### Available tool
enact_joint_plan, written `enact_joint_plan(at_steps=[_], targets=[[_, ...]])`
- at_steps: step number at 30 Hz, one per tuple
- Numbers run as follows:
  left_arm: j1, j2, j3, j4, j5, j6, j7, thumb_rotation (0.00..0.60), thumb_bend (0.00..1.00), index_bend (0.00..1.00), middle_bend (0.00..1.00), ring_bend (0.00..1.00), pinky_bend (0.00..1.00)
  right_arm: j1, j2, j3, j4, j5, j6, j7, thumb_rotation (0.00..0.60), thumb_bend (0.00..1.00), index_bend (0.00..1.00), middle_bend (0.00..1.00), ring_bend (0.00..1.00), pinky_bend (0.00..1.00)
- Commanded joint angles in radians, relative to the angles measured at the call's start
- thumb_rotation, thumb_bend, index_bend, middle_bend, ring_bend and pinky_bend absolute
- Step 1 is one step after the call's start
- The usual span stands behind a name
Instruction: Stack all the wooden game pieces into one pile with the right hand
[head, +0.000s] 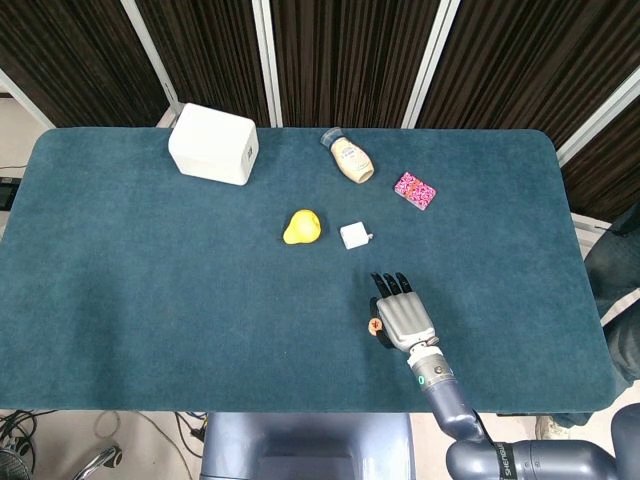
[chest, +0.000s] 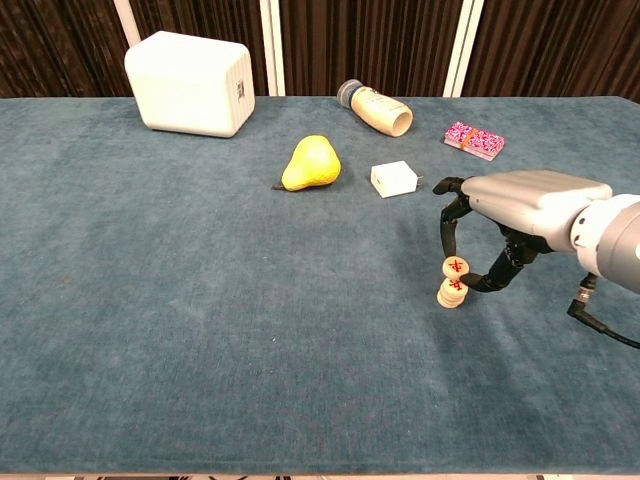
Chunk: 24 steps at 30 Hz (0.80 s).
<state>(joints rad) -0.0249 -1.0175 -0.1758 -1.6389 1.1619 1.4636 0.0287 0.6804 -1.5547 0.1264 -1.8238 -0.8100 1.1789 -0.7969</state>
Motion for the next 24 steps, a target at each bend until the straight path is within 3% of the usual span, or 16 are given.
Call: enact_joint_plan(at_steps=[1,24], targets=[[0.000,0.000,0.000,-0.001,0.000,0.001,0.000,0.600,0.09,0.00,0.00,0.00,0.08,0.002,-0.002,-0.003,0.002,0.000,-0.001,0.003,0.600,0.42,0.52,0.00,0.00,0.00],[0.000,-0.001,0.000,-0.003,0.000,0.003,0.005,0.600,0.09,0.00,0.00,0.00,0.08,0.001,-0.005,-0.029,0.017,-0.002,0.007,0.027,0.600,0.42,0.52,0.00,0.00,0.00]])
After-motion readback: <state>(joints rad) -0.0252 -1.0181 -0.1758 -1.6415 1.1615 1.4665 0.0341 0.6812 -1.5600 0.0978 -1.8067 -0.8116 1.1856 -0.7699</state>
